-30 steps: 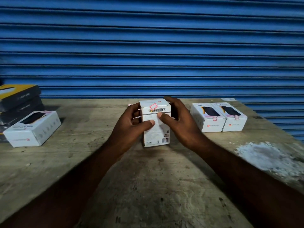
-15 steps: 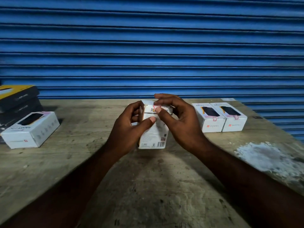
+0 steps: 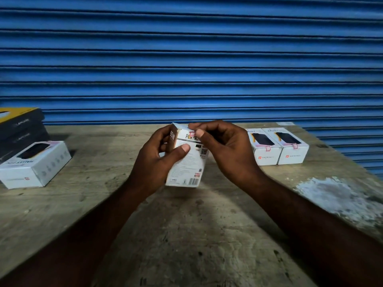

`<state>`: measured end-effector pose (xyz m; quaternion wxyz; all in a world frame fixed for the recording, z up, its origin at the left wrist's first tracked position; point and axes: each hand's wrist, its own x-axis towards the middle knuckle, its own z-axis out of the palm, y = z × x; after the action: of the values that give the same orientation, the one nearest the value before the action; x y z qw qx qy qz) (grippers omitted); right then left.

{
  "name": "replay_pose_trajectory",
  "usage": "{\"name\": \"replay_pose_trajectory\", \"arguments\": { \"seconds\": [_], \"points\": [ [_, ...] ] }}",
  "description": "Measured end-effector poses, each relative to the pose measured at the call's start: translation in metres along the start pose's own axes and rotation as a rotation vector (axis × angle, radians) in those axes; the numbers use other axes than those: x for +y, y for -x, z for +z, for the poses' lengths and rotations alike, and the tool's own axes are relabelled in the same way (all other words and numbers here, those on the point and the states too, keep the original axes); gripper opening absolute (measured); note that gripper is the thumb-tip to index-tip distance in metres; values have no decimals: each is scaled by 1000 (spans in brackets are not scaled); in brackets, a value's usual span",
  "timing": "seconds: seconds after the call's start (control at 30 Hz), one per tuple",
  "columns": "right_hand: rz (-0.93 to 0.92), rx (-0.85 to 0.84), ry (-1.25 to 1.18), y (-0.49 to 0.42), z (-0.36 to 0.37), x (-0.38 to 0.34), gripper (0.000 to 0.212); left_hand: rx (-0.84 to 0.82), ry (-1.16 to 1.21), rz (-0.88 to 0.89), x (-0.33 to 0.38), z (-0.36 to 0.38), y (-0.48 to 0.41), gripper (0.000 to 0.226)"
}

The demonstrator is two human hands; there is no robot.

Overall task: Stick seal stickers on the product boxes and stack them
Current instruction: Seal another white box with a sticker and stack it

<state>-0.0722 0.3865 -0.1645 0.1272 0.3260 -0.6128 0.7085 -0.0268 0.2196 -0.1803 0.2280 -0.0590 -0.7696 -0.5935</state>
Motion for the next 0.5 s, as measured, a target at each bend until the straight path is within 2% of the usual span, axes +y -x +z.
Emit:
{"name": "replay_pose_trajectory", "arguments": {
  "seconds": [0.13, 0.2, 0.33, 0.5],
  "points": [
    [59, 25, -122, -4, -2, -8, 9, 27, 21, -11, -3, -5, -4, 58],
    [62, 12, -101, -7, -4, -9, 9, 27, -10, 3, -3, -7, -5, 59],
    [-32, -68, 191, -6, -9, -5, 5, 9, -68, 44, -5, -7, -6, 59],
    [-68, -118, 413, -5, -14, -11, 5, 1, -124, 79, -5, -6, -5, 59]
  ]
}}
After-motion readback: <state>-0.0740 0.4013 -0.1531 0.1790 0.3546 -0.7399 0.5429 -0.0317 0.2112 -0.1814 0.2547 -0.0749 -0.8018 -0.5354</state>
